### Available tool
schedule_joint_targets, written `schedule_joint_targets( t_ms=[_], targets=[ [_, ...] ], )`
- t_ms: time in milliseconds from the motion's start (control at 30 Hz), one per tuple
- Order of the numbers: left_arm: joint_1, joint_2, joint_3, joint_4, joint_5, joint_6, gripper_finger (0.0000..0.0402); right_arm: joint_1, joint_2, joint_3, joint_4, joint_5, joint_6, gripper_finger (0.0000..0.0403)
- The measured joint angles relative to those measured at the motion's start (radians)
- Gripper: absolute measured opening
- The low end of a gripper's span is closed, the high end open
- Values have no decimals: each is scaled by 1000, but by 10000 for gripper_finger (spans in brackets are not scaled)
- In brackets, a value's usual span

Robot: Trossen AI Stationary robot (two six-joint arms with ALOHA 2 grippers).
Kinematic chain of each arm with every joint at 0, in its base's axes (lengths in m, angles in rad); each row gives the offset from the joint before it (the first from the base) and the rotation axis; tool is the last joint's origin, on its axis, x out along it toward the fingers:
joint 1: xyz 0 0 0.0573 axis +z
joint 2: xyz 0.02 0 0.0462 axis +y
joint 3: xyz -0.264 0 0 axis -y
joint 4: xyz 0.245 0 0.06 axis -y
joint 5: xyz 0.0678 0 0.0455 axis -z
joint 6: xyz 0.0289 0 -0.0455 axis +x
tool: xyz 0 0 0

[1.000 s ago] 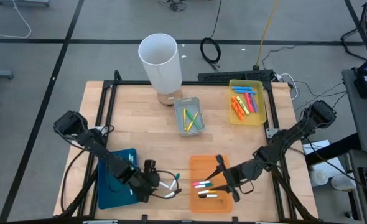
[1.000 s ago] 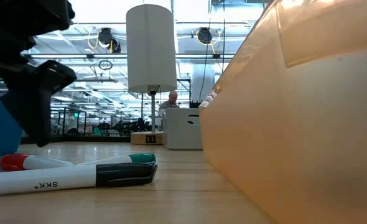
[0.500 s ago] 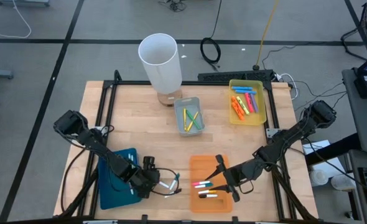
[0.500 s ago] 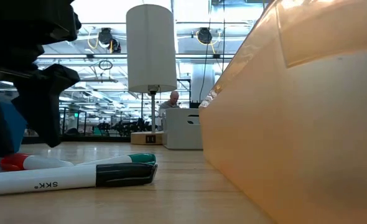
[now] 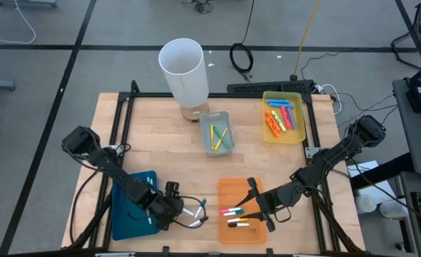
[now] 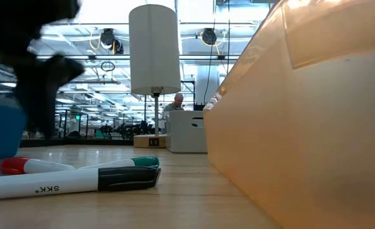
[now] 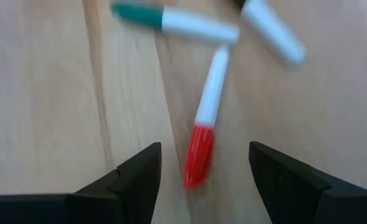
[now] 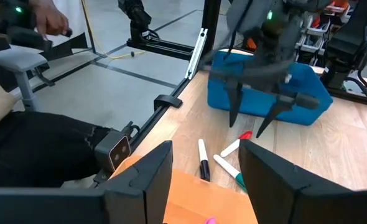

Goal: Pick & Place Markers
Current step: Put the small red highlighter pen in the orange bin

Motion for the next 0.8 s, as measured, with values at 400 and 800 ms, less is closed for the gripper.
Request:
schedule_joint_targets(
  t_ms=[400, 800],
  targets=[
    [36, 89, 345, -278, 69, 113, 153, 0, 0, 0, 6, 1, -6, 173],
    [110, 273, 475, -570, 191, 76, 203, 0, 0, 0, 6, 1, -6, 173]
  ],
)
